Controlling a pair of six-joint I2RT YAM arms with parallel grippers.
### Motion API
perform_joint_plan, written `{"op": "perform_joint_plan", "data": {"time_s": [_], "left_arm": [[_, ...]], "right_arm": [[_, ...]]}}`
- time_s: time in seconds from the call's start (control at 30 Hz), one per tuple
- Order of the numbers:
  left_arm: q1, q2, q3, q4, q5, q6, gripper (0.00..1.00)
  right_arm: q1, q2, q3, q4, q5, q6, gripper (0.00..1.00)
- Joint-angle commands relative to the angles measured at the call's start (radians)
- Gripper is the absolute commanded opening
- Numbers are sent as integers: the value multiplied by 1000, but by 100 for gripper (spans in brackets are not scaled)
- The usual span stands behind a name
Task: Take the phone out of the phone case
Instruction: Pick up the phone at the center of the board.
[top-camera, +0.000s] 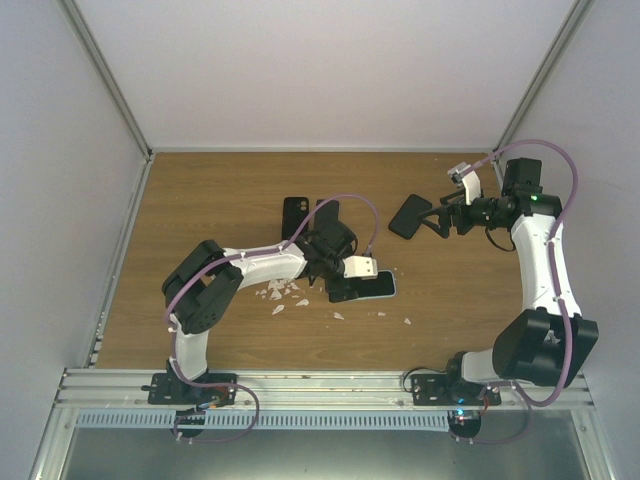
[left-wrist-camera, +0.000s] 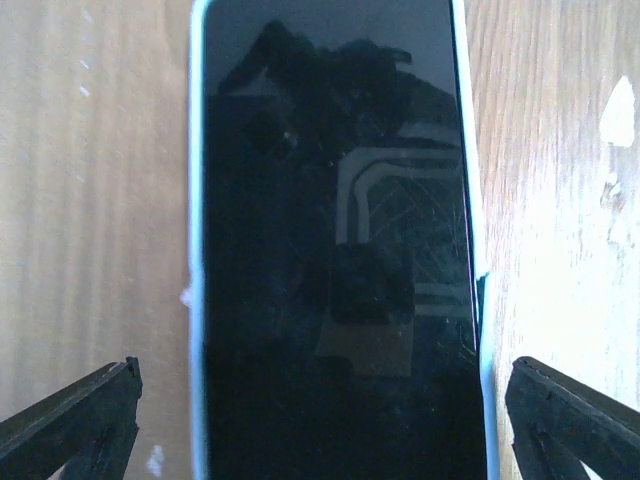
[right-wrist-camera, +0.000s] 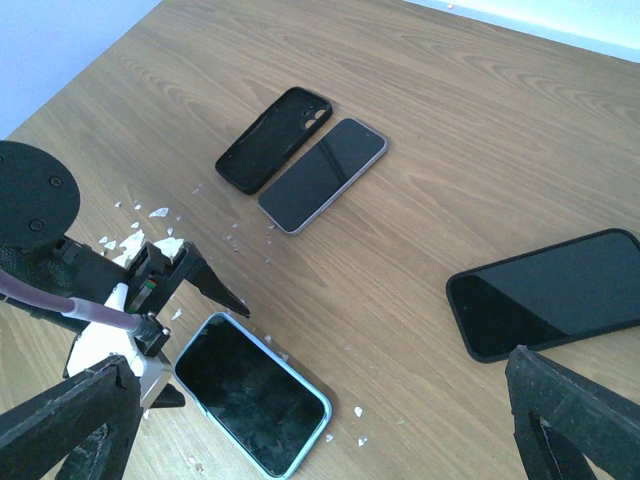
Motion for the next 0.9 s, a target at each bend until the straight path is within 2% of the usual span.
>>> {"op": "perform_joint_plan", "data": {"time_s": [0.0, 0.23, 0.33, 0.43, 0.7, 0.77, 0.87], "left_arm": [[-6, 40, -33, 83, -16, -19, 99], [-6, 79, -53, 90, -19, -5, 98], [1, 102, -51, 69, -22, 7, 90], [16, 108, -36, 25, 37, 5, 83], [19, 163, -19, -22, -2, 15, 81], [17, 168, -18, -22, -19, 27, 79], [18, 158, -6, -32, -29, 41, 69]], "right_arm": [[6, 13, 1, 22, 6, 0, 100], [6, 25, -6, 28, 12, -6, 100], [6, 29, -22, 43, 16, -2, 100], [7, 39, -31, 39, 17, -9, 100], [6, 42, -40, 47, 21, -12, 100], [6, 45, -44, 49, 21, -12, 100], [6, 50, -51, 47, 21, -18, 100]]}}
